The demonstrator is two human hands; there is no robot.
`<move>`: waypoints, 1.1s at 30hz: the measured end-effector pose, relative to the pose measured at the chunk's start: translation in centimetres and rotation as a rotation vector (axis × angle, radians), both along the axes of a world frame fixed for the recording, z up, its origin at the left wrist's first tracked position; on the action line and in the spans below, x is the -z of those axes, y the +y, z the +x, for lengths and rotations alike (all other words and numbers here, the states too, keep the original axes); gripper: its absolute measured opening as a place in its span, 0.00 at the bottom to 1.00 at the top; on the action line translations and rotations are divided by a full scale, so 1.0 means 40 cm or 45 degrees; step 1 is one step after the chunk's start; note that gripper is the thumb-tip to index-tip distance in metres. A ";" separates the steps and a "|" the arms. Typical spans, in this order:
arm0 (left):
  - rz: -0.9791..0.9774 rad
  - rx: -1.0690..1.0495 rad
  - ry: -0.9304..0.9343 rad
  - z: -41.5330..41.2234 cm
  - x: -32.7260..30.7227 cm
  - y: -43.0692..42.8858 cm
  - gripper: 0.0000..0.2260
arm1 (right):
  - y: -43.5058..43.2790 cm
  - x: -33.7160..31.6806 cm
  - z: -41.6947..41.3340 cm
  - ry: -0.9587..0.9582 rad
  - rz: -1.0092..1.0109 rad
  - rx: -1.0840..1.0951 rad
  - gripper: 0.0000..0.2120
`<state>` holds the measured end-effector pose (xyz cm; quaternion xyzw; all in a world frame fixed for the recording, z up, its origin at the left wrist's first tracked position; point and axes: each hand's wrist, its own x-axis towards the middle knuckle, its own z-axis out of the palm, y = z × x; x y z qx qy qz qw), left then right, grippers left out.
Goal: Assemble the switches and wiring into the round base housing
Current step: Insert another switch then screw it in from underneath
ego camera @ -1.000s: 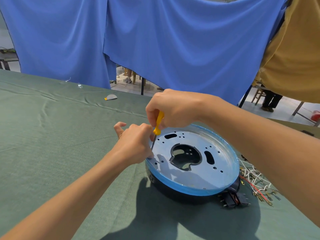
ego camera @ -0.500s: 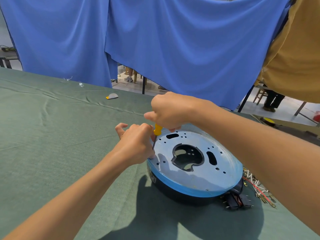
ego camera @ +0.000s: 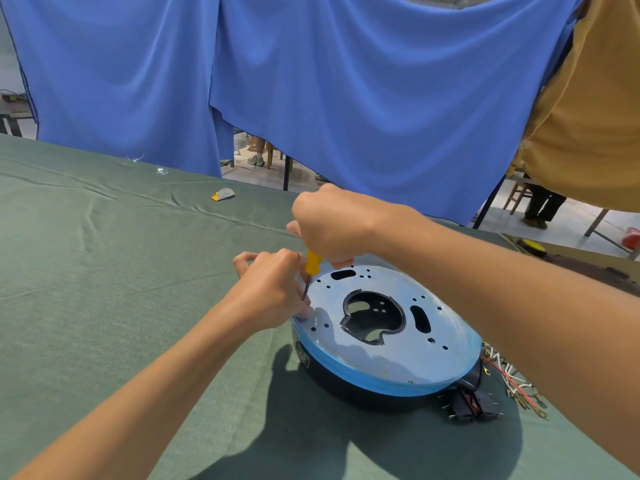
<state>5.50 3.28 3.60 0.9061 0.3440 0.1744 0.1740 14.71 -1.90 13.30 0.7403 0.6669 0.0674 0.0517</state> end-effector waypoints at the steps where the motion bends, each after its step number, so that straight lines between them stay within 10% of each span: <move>1: -0.049 0.019 -0.081 -0.010 0.003 0.003 0.14 | -0.001 -0.001 0.000 0.031 0.001 0.013 0.17; 6: -0.382 0.058 -0.567 -0.052 0.013 0.015 0.15 | -0.013 -0.025 0.000 0.257 -0.132 0.031 0.21; 19: -0.281 0.213 -0.606 -0.039 0.052 0.026 0.04 | -0.012 -0.035 0.007 0.205 -0.038 -0.112 0.05; 29: -0.143 0.181 -0.637 -0.026 0.069 0.019 0.02 | -0.022 -0.001 0.029 0.188 0.056 -0.062 0.21; 33: -0.179 0.270 -0.606 -0.025 0.068 0.017 0.04 | -0.029 -0.031 0.019 0.135 -0.121 -0.131 0.10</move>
